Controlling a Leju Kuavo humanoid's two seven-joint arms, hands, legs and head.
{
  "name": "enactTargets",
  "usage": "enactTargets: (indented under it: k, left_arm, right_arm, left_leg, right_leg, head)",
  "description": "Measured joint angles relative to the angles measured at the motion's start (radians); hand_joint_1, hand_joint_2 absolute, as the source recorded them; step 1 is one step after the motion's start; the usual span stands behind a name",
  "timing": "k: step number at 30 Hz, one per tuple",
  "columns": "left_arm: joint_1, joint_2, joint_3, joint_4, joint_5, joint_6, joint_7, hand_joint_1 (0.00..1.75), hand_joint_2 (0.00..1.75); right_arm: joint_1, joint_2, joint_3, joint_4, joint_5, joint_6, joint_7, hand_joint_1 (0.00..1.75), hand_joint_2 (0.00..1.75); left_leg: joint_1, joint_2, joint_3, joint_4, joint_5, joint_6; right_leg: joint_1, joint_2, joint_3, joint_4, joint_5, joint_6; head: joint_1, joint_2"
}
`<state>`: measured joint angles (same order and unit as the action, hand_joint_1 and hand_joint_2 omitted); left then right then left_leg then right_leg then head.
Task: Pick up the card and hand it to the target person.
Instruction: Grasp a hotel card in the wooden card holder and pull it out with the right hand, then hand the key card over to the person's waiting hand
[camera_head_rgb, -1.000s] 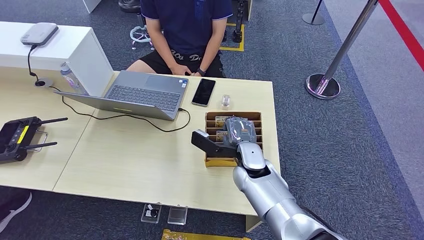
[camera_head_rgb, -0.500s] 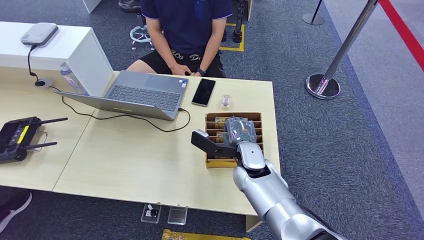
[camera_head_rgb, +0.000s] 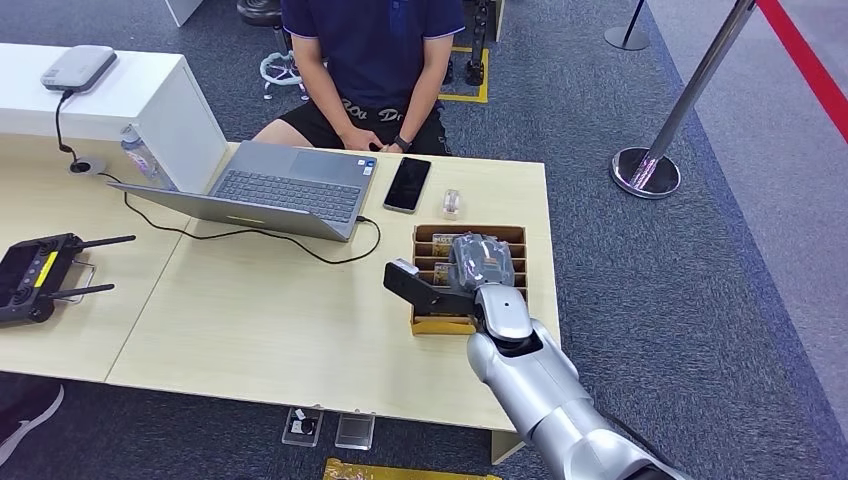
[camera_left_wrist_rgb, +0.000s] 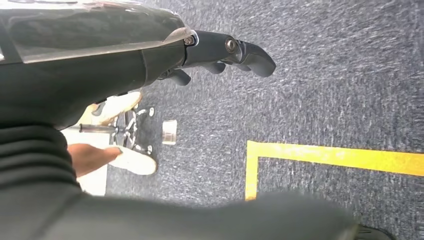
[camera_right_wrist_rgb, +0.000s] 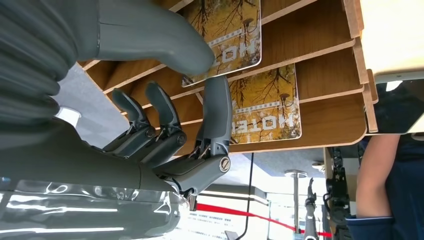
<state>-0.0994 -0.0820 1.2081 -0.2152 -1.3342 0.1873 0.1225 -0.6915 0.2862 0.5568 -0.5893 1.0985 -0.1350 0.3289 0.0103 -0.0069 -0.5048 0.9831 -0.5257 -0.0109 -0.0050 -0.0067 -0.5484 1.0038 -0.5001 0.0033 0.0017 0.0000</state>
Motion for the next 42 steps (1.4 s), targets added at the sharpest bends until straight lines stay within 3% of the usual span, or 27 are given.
enactTargets:
  k: [23,35,42]
  left_arm:
    - [0.0,0.001,-0.01,0.0,0.019,0.008,-0.008,0.0,1.75]
    - [0.002,0.002,-0.005,0.0,0.039,0.001,-0.009,0.0,1.75]
    - [0.002,0.002,-0.003,0.0,0.038,0.001,-0.016,0.0,1.75]
  right_arm:
    - [0.012,-0.03,-0.045,-0.083,-0.028,-0.013,-0.042,1.54,1.75]
    - [0.007,-0.075,-0.065,-0.368,-0.089,0.008,-0.072,1.54,1.75]
    - [0.007,-0.102,-0.064,-0.517,-0.061,-0.032,-0.1,1.54,1.75]
  left_leg:
    - [0.0,0.0,0.0,0.0,0.0,-0.001]
    - [0.0,0.0,-0.001,0.0,0.0,-0.001]
    - [0.0,0.0,-0.001,0.0,0.0,-0.001]
  right_leg:
    - [0.0,0.0,0.0,0.0,0.001,-0.001]
    - [0.0,0.0,-0.001,0.0,0.001,-0.001]
    - [0.0,0.0,-0.001,0.0,0.001,-0.001]
  head:
    - [0.0,0.0]
    - [0.0,0.0]
    - [0.0,0.0]
